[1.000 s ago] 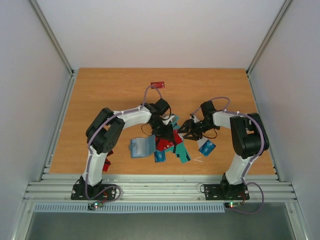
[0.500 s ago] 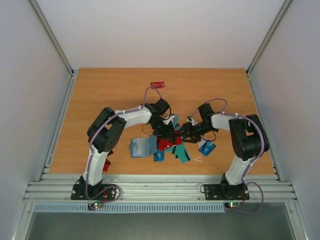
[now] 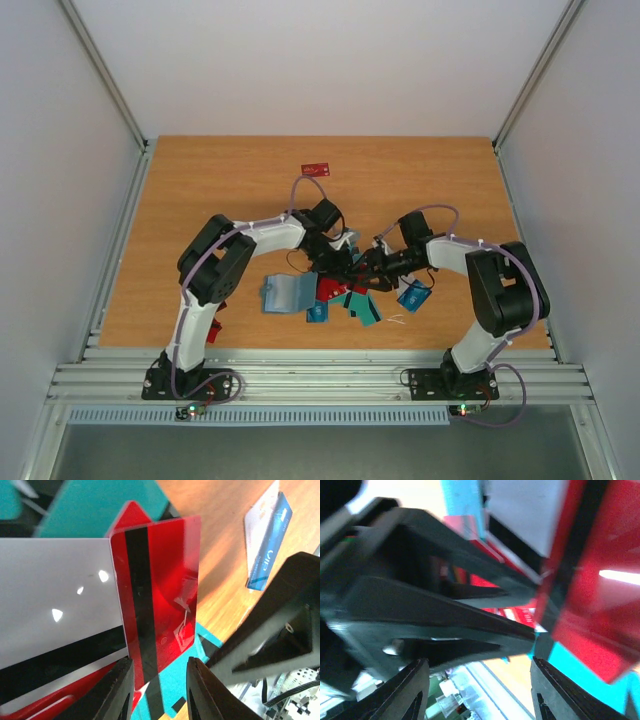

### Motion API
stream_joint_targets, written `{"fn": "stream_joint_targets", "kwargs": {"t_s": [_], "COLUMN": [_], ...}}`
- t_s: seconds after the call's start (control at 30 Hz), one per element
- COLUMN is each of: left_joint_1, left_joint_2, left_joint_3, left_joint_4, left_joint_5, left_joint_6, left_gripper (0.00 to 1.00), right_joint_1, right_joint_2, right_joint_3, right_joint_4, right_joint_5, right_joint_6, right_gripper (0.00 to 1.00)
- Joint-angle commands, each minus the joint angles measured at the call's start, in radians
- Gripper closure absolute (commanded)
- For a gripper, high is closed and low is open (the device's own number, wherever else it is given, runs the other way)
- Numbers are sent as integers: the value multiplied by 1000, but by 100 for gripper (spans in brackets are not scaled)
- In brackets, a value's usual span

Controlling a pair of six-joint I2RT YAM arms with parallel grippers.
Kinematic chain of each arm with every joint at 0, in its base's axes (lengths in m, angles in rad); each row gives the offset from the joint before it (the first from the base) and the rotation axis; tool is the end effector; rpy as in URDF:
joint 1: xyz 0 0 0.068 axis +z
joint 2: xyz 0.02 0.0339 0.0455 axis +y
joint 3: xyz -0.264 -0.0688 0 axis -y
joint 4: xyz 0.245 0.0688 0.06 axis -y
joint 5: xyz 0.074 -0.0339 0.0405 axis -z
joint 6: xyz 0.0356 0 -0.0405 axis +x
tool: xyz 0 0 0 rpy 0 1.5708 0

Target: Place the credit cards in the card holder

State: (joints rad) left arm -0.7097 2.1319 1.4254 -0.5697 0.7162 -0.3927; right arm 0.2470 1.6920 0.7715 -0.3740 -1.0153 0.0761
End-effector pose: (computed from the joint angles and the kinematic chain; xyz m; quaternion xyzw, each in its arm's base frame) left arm 0.2996 -0.2882 0.1271 -0.1970 -0.9067 0.3673 0.0645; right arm 0.2576 0.0962 0.1276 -0.1406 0.8567 0.4946 0.0413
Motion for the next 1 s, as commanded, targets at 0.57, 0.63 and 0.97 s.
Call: {"fn": "stream_joint_targets", "kwargs": {"t_s": [0.57, 0.63, 0.97], "left_joint_1": [-54, -55, -56], "left_joint_2": [-31, -50, -61], "left_joint_3": [25, 36, 114], "left_joint_4": [-38, -55, -111], "left_joint_5": [-106, -123, -232], "left_joint_6": [54, 66, 105], "left_gripper": [68, 67, 60], "right_joint_1": [-48, -48, -49], "right_joint_2": [-233, -221, -199], "right_joint_3": [30, 36, 110], "right_joint_4": [-327, -338, -413], "right_joint_5": [357, 390, 506], "right_joint_6": [-59, -55, -47], "right_gripper": [45, 45, 45]}}
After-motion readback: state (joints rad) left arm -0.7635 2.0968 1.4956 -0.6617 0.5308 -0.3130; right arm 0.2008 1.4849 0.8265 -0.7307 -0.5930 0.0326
